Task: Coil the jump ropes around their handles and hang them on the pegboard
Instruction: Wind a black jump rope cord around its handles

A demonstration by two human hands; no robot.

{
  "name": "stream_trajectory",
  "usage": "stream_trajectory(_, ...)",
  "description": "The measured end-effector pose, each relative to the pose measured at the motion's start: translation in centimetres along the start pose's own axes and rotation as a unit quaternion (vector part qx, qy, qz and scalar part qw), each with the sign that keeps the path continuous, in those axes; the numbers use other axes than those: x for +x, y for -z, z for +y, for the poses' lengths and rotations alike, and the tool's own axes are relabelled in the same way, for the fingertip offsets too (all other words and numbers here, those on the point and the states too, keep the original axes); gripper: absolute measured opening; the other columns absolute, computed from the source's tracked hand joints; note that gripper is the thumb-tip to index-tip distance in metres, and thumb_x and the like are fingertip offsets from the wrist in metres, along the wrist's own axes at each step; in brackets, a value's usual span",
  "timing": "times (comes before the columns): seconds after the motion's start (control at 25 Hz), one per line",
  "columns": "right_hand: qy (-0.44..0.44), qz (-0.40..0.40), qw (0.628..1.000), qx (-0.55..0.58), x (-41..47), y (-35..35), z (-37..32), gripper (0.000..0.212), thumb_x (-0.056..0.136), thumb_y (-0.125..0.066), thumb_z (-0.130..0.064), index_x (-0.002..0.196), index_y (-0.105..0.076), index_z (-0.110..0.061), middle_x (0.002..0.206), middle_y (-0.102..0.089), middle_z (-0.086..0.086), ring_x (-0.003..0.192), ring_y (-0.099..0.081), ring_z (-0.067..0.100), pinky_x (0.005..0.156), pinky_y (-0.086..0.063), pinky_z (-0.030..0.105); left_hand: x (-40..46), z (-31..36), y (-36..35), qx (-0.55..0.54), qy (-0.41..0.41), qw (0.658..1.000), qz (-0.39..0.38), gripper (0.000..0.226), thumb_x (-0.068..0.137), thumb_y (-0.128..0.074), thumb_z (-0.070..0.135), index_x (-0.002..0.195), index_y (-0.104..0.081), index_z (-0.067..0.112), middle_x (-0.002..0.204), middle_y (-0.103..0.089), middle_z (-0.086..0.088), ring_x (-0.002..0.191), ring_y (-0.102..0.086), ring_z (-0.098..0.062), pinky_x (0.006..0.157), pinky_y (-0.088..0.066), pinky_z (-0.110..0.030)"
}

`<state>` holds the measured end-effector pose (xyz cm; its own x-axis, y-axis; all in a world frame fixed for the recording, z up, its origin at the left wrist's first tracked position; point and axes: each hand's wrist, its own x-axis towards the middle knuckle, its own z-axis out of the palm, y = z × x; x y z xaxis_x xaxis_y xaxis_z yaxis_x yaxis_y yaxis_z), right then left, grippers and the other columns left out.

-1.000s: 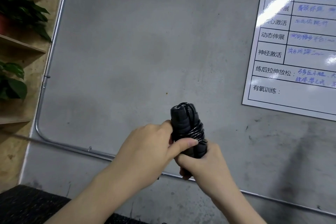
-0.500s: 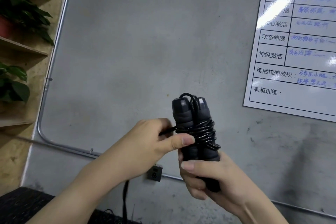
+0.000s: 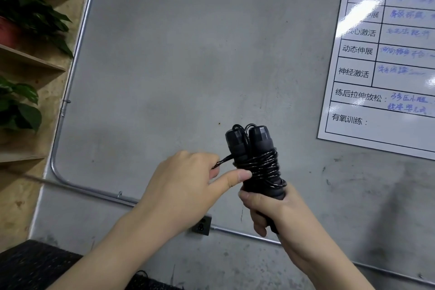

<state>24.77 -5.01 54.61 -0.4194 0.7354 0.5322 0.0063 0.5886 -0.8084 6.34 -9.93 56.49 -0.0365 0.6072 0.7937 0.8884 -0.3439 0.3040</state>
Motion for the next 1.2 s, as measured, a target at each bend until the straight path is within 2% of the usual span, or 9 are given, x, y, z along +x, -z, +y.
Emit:
stream_trajectory(0.2,-0.009,0.047,0.997,-0.060,0.4,-0.3,0.8,0.039,0.074,-0.069,-0.029,0.072,-0.042,-0.002,0.060,-0.036,0.011,0.055,-0.034,0.020,0.045,-0.031,0.021,-0.4,0.4,-0.6,0.010,-0.018,0.999,-0.039,0.055,0.095,-0.042,0.069,0.065,-0.036,0.023,0.056,-0.041,0.006,0.053,-0.040,-0.012,0.052,-0.026,-0.028)
stream_trajectory(0.32,-0.026,0.066,0.994,-0.077,0.4,-0.8,1.7,0.038,0.085,-0.072,-0.024,0.059,-0.046,-0.015,0.059,-0.038,0.007,0.055,-0.036,0.020,0.046,-0.039,0.027,-0.3,0.7,-1.1,0.064,-0.026,0.996,-0.065,0.053,0.099,-0.037,0.067,0.068,-0.036,0.024,0.060,-0.044,0.006,0.056,-0.041,-0.012,0.055,-0.028,-0.032)
stream_trajectory(0.44,-0.040,0.099,0.991,-0.087,0.3,-1.6,2.9,0.029,0.075,-0.065,-0.028,0.058,-0.048,-0.014,0.054,-0.039,0.002,0.052,-0.035,0.018,0.046,-0.036,0.029,-0.6,1.0,-1.5,0.092,-0.026,0.992,-0.082,0.049,0.099,-0.040,0.064,0.071,-0.037,0.024,0.064,-0.046,0.007,0.058,-0.042,-0.010,0.057,-0.031,-0.031)
stream_trajectory(0.6,-0.024,0.158,0.974,-0.163,-0.3,-2.9,5.0,0.014,0.069,-0.055,-0.035,0.072,-0.055,-0.022,0.056,-0.055,-0.008,0.051,-0.047,0.012,0.050,-0.037,0.028,-0.9,1.6,-1.9,0.126,0.005,0.988,-0.095,0.072,0.076,-0.035,0.094,0.074,-0.046,0.022,0.063,-0.051,0.005,0.058,-0.046,-0.008,0.058,-0.036,-0.025)
stream_trajectory(0.76,-0.006,0.181,0.941,-0.286,-0.7,-2.8,4.5,0.017,0.075,-0.055,-0.046,0.087,-0.051,-0.036,0.072,-0.064,-0.007,0.069,-0.062,0.019,0.058,-0.047,0.034,-0.5,1.9,-2.4,0.032,0.053,0.995,-0.074,0.076,0.070,-0.038,0.094,0.065,-0.043,0.018,0.055,-0.042,0.003,0.050,-0.040,-0.014,0.052,-0.030,-0.030)
stream_trajectory(0.84,0.032,0.125,0.949,-0.288,-0.9,-2.0,2.8,0.022,0.074,-0.062,-0.050,0.092,-0.055,-0.039,0.066,-0.061,-0.016,0.061,-0.056,0.008,0.057,-0.048,0.028,-0.1,1.2,-2.3,-0.035,0.034,0.997,-0.064,0.077,0.069,-0.039,0.094,0.063,-0.042,0.018,0.054,-0.038,0.005,0.049,-0.037,-0.013,0.052,-0.030,-0.032)
stream_trajectory(0.92,0.000,-0.011,0.986,-0.165,-1.0,-1.1,0.7,0.032,0.076,-0.079,-0.036,0.100,-0.062,-0.025,0.064,-0.060,-0.017,0.061,-0.058,0.002,0.059,-0.049,0.020,0.5,-0.1,-2.0,-0.143,0.006,0.987,-0.074,0.084,0.067,-0.041,0.100,0.068,-0.054,0.017,0.057,-0.047,0.006,0.054,-0.045,-0.012,0.060,-0.045,-0.042)
stream_trajectory(1.04,-0.067,-0.169,0.974,0.136,-1.2,-0.1,-1.0,0.036,0.071,-0.082,-0.020,0.098,-0.067,-0.002,0.081,-0.064,0.013,0.077,-0.070,0.027,0.071,-0.058,0.035,0.6,-0.7,-1.7,-0.312,-0.043,0.942,-0.112,0.085,0.071,-0.053,0.094,0.098,-0.070,0.015,0.092,-0.071,-0.017,0.088,-0.067,-0.037,0.085,-0.052,-0.059)
stream_trajectory(1.2,-0.054,-0.168,0.976,0.130,-1.2,-0.4,-1.3,0.011,0.073,-0.078,-0.011,0.074,-0.067,-0.011,0.066,-0.064,0.018,0.053,-0.064,0.028,0.056,-0.052,0.032,0.6,-0.7,-1.6,-0.361,-0.030,0.918,-0.158,0.092,0.066,-0.057,0.095,0.105,-0.068,0.012,0.098,-0.074,-0.014,0.092,-0.071,-0.031,0.089,-0.053,-0.055)
